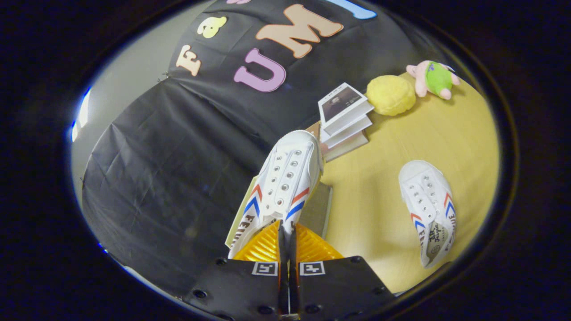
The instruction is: Open the storage box then place both shoes into the box .Put the left shoe in first, then the right shoe, with the right side of both shoes facing outward in a uniform manner.
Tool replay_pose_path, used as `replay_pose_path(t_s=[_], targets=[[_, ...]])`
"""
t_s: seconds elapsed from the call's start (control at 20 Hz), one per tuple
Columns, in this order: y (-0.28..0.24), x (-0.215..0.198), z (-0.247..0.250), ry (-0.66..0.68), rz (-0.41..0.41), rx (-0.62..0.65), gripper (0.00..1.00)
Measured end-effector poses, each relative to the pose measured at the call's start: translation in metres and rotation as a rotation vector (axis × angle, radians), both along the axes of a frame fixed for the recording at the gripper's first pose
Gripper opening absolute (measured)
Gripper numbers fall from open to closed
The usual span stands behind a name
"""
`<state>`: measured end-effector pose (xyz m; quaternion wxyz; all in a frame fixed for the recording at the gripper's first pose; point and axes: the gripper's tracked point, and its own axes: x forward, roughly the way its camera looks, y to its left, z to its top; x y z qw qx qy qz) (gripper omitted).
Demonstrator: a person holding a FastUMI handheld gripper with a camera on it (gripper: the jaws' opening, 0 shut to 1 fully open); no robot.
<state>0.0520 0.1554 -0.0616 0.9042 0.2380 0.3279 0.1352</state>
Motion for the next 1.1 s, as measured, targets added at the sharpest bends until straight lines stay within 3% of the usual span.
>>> replay_pose_path(t_s=[0.3,0.6,0.8,1.1], targets=[[0.067,0.004,0.013,0.004,0.119,0.020,0.04],[0.135,0.010,-0.012,0.114,0.194,0.030,0.04],[0.155,0.022,-0.047,0.237,0.128,-0.016,0.04],[0.166,0.047,-0.088,0.296,-0.002,-0.067,0.04]])
